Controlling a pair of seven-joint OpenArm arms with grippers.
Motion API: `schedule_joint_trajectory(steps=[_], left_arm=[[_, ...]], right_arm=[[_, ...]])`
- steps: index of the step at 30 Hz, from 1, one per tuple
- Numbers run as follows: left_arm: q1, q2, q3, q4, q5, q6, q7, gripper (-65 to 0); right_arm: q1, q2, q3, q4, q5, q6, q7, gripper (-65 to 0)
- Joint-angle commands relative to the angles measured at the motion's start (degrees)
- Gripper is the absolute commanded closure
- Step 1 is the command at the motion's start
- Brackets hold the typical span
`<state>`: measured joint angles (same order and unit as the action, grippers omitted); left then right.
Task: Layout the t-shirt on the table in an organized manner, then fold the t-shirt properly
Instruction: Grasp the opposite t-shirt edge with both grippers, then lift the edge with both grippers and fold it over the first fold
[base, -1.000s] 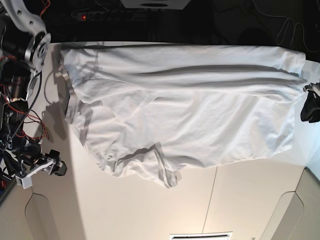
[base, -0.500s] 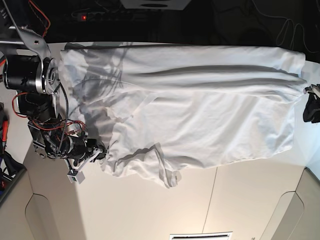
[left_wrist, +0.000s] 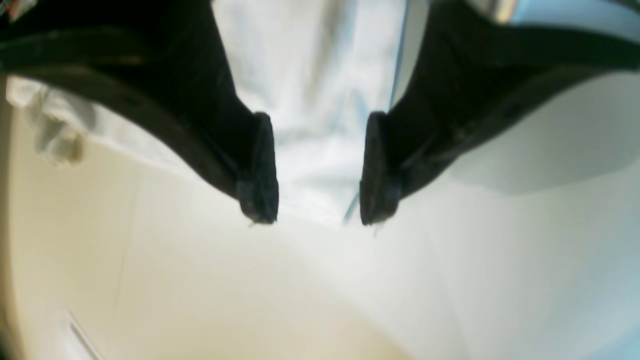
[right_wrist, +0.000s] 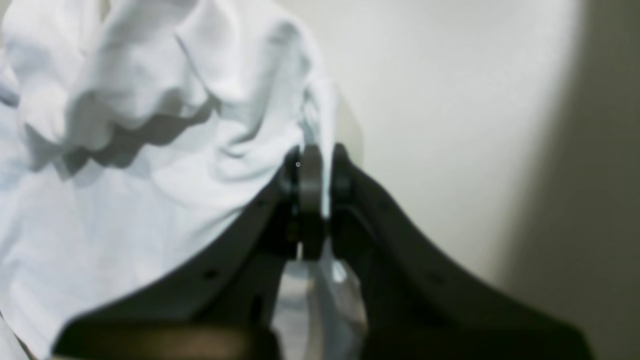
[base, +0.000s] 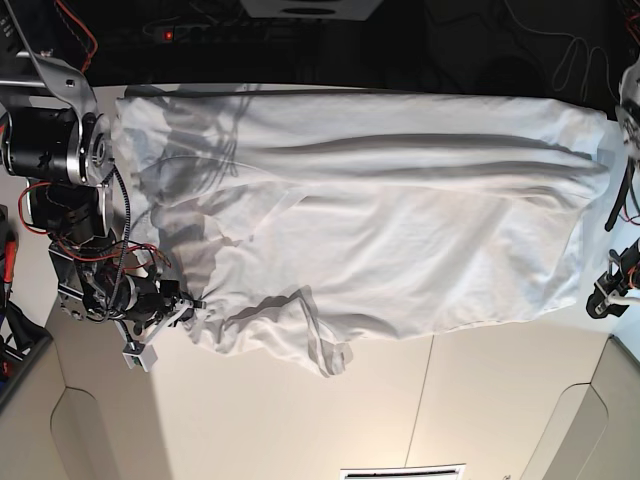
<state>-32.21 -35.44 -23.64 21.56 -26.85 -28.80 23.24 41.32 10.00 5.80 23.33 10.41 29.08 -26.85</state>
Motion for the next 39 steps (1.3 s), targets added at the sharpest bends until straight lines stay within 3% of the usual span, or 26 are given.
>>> schedule_joint_trajectory(steps=[1,6,11,15,22,29,31,34,39], left_arm=[[-3.19,-1.36,2.14,-1.46,1.36,1.42,-2.67,-30.3],[-4.79,-1.01,12.61,-5.64,5.70,7.26,-6.45,-30.3],[-0.59,-0.57,16.46,-5.64,6.69,10.49,-8.31,-30.3],[0.83,0.57,16.44,-5.62,4.24,10.27,-8.96,-30.3],[-0.85,4.20,16.44,-5.53,0.74,5.44,-8.92,-30.3],[-1.42,5.60,16.44,-5.01,0.74,5.11,-8.90,-29.5],[-1.42,5.57,16.44,-4.83,0.76,4.07,-8.90,-22.6],[-1.14,5.57,16.44,-4.04,0.72,3.39,-8.92,0.0],[-1.03,5.22,16.41,-1.11,0.63,0.33,-8.92,0.0]], right_arm=[[1.66,0.48,0.02,0.68,0.04,-0.13,0.02,0.0],[1.66,0.44,0.02,0.68,0.09,-0.11,-0.11,0.0],[1.66,0.46,0.02,0.68,0.15,0.98,-0.11,0.0],[1.66,0.44,0.02,0.68,2.14,0.94,-0.11,0.0],[1.66,0.44,0.02,0.68,2.64,0.96,-0.13,0.0],[1.66,0.44,0.02,0.68,2.64,0.96,-0.13,0.0],[1.66,0.44,0.02,0.68,2.64,0.96,-0.13,0.0],[1.66,0.44,0.02,0.68,2.64,0.96,-0.13,0.0],[1.68,0.52,0.02,0.74,2.67,1.44,-0.31,0.0]])
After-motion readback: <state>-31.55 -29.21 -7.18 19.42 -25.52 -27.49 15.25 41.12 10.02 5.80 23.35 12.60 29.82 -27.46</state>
